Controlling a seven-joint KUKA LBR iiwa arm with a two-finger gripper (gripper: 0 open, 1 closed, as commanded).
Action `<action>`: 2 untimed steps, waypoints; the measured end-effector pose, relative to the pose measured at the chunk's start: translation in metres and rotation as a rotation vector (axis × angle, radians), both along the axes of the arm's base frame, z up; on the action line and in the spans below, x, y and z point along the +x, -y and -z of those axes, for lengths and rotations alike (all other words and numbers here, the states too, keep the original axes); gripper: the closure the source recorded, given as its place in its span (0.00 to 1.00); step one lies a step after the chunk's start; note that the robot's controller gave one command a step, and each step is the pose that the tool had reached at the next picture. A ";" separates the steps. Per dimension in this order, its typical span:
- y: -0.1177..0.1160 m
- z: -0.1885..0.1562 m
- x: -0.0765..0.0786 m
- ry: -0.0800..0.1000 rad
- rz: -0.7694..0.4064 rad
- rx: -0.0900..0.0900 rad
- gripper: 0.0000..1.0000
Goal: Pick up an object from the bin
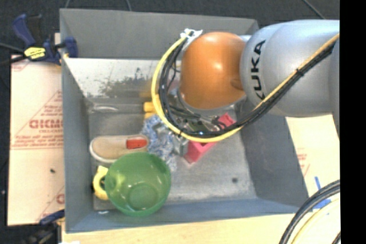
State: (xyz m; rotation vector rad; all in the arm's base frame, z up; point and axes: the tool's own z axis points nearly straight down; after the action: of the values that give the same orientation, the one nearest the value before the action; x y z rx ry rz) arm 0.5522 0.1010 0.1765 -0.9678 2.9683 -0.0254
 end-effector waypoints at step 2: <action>0.002 -0.030 -0.005 0.007 0.179 0.007 1.00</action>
Offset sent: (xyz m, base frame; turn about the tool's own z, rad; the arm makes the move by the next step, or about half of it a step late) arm -0.0287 -0.0166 0.0291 -0.3023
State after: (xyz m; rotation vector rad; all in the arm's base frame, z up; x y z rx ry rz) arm 0.5476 0.0991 0.2065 -0.6968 3.0354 -0.0206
